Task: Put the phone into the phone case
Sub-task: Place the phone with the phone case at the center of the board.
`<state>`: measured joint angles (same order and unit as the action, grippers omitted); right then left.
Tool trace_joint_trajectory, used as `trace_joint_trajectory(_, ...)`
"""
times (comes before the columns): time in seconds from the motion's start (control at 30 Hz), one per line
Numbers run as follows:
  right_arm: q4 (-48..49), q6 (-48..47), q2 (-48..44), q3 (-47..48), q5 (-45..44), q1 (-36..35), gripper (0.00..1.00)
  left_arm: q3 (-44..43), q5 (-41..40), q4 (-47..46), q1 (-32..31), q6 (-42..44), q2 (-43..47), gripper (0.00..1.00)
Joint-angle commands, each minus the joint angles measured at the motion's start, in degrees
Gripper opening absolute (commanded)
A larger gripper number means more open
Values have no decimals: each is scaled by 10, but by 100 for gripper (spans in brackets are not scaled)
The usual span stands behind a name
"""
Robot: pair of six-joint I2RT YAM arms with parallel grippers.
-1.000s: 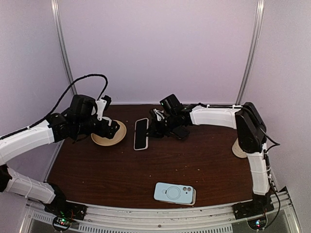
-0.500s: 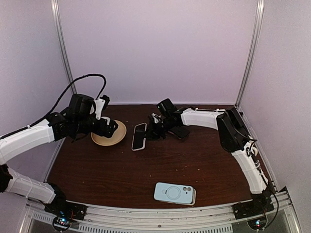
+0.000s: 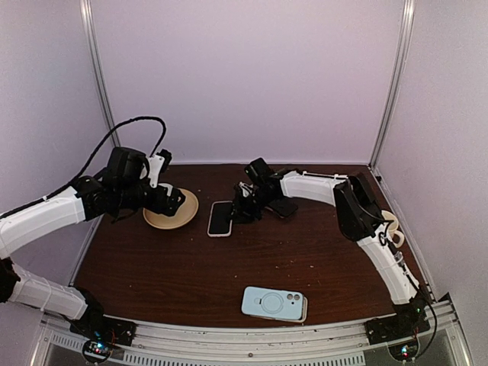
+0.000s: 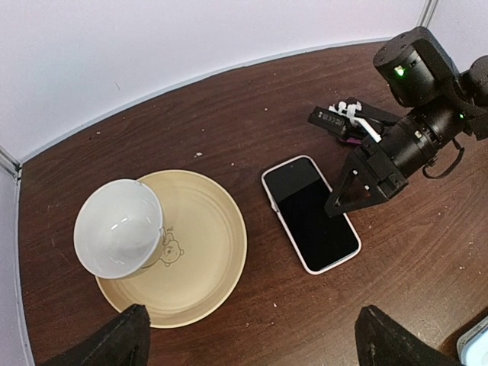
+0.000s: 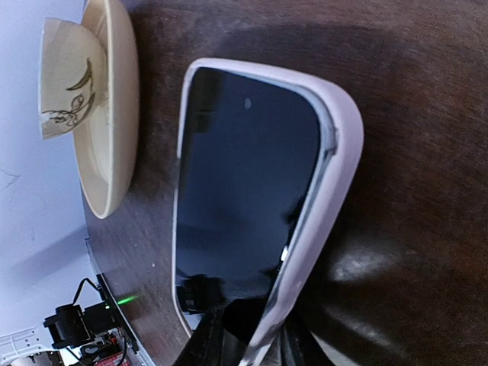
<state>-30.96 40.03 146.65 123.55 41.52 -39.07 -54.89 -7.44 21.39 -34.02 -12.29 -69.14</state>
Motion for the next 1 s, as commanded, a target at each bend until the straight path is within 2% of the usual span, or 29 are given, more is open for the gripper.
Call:
trace_joint_trajectory(0.0, -10, -12, 1, -9, -47, 2, 28, -7, 14, -8, 8, -1, -4, 97)
trace_joint_trajectory(0.17, -30, -27, 3, 11, -60, 1, 34, -7, 22, -7, 10, -3, -5, 98)
trace_joint_trajectory(0.33, -39, -34, -33, -22, -92, -7, 43, -9, 18, -3, 12, -2, -5, 98)
trace_joint_trajectory(0.37, -46, -44, -46, -28, -106, -8, 48, -8, 18, -3, 13, -2, -5, 98)
trace_joint_trajectory(0.5, -127, -127, -118, -25, -180, -13, 81, -8, 20, -3, 15, -2, -2, 98)
trace_joint_trajectory(0.53, -149, -156, -137, -26, -199, -14, 85, -8, 22, -3, 15, -1, -2, 97)
trace_joint_trajectory(0.63, -228, -238, -189, -29, -258, -15, 88, -7, 25, -4, 16, -3, -2, 97)
trace_joint_trajectory(0.73, -318, -301, -221, -42, -320, -21, 99, -7, 27, -3, 17, -3, -5, 97)
trace_joint_trajectory(0.9, -382, -364, -275, -103, -494, -28, 99, -7, 30, -4, 18, -4, -9, 98)
trace_joint_trajectory(0.97, -428, -386, -278, -95, -501, -27, 99, -7, 36, -5, 18, -5, -12, 97)
